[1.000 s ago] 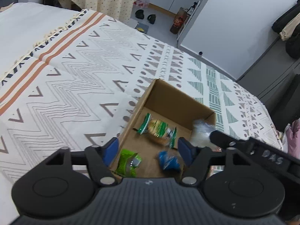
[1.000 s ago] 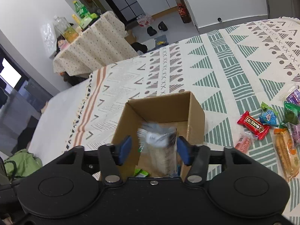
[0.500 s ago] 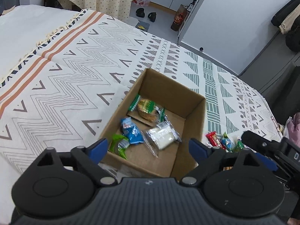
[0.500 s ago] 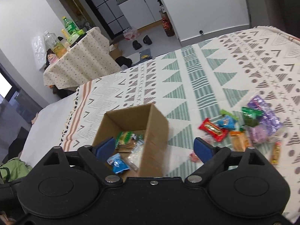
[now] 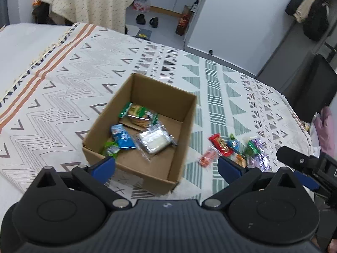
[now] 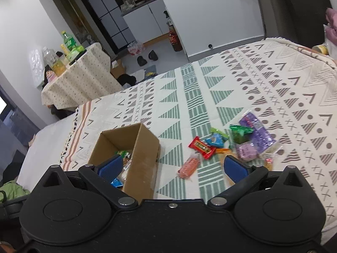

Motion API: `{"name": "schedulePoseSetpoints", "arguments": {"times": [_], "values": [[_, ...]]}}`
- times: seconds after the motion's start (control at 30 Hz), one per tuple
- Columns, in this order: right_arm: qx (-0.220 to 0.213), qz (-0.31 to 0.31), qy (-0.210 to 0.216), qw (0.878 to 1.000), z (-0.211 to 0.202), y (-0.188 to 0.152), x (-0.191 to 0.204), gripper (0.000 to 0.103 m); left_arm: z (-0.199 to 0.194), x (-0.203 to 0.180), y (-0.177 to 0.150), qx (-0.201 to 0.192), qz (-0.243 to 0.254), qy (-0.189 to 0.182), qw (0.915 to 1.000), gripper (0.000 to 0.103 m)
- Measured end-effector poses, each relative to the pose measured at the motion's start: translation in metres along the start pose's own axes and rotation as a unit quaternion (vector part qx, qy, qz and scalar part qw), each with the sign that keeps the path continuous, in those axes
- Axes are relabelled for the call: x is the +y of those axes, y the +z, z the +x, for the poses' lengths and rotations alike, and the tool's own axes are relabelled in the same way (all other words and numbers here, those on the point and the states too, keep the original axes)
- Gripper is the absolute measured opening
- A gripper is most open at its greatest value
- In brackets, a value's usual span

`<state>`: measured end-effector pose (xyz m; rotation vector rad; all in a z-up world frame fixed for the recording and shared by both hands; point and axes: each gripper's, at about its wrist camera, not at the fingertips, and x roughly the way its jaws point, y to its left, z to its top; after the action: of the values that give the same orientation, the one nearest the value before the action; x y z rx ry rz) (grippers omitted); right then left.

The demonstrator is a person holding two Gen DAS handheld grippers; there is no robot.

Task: Organize snacks
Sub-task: 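Move both tools back over the remaining snacks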

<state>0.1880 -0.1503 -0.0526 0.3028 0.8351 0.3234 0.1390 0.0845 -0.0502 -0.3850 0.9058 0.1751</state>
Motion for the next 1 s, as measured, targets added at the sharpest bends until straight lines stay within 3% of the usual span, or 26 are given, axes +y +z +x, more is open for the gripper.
{"name": "schedulePoseSetpoints", "arguments": {"times": [0.43,0.63,1.0], "values": [[-0.02,0.012,-0.02,1.0,-0.032,-0.001,-0.051,0.103,-0.01,-0.053,-0.015,-0.001,0.046,-0.018,0.9988,0.103],[-0.022,0.022,-0.024,0.999,-0.043,0.001,-0.077,0.103,-0.013,-0.077,-0.021,-0.007,0.071,-0.001,0.9975,0.103],[-0.009,0.032,-0.019,0.999,-0.044,0.001,-0.114,0.103,-0.003,-0.1,-0.027,0.007,0.069,0.005,0.9976,0.103]]}}
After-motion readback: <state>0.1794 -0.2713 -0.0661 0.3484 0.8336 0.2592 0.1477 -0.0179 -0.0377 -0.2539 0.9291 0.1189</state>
